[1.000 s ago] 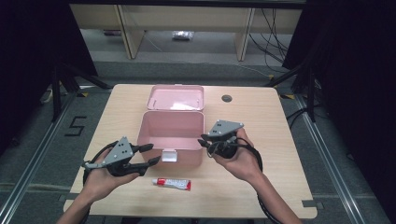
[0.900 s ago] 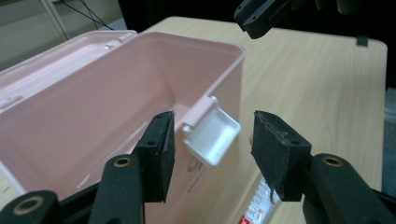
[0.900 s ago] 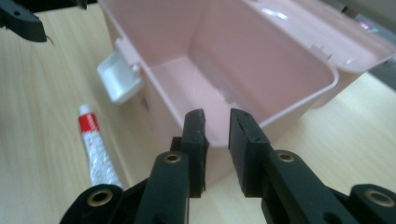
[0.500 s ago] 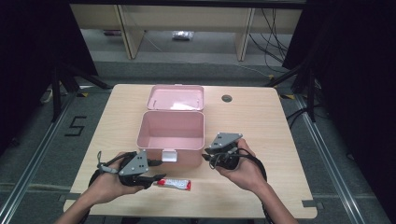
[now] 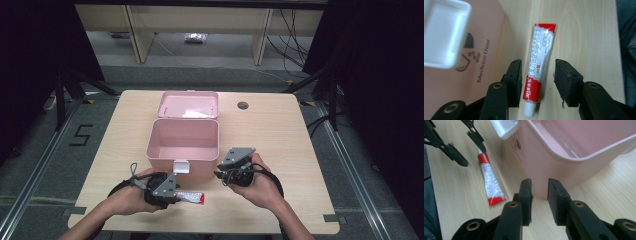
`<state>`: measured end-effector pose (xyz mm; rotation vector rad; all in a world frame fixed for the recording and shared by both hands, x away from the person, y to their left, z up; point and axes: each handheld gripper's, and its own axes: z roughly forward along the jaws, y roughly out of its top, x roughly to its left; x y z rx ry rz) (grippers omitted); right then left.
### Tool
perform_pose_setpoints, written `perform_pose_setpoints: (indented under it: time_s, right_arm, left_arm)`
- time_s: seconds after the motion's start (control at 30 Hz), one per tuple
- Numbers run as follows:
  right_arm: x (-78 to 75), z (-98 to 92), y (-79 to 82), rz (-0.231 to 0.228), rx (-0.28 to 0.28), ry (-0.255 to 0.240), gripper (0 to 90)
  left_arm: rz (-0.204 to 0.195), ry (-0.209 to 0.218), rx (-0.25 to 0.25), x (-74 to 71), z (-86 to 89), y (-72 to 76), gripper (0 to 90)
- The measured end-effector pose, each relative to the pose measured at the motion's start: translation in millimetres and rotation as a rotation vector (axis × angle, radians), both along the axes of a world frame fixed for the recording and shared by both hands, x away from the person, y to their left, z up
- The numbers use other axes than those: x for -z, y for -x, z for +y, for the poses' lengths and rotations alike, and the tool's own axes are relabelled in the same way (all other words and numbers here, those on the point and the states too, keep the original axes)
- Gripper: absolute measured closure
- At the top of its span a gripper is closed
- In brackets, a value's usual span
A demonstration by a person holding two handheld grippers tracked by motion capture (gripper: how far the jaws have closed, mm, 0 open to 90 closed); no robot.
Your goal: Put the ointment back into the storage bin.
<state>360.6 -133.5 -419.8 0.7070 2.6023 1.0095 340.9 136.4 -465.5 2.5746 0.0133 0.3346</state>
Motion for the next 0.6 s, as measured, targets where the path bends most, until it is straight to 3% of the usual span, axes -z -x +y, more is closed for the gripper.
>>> perform_pose_setpoints:
  time_s: [0.03,0.07,0.13,0.3,0.33,0.47,0.6]
  right_arm:
    - [0.1,-0.8,-1.4,-0.021,-0.017,0.01,74.3]
    - [1.0,-0.5,-1.6,-0.002,-0.028,-0.001,74.3]
    - [2.5,-0.6,-0.3,-0.005,-0.003,0.002,74.3]
    - [3.7,-1.8,-0.4,-0.005,-0.018,-0.003,73.8]
    - [3.7,-2.0,-0.2,-0.003,-0.019,-0.002,73.7]
    - [4.0,-2.9,-0.4,-0.016,-0.022,0.009,73.1]
    - [5.8,-2.6,1.2,0.004,-0.012,0.005,72.9]
  left_arm:
    - [0.002,-0.01,0.004,1.6,-1.6,-1.8,57.6]
    - [0.002,-0.018,0.005,3.1,-2.9,-3.0,57.6]
    - [0.005,-0.026,0.012,5.2,-5.2,-5.2,57.8]
    - [0.012,-0.061,0.032,8.5,-11.1,-9.1,58.6]
    - [0.018,-0.046,0.024,10.1,-12.5,-8.8,58.9]
    - [0.017,-0.061,0.039,12.2,-15.3,-10.4,60.1]
    - [0.022,-0.067,0.04,14.6,-16.7,-10.3,60.8]
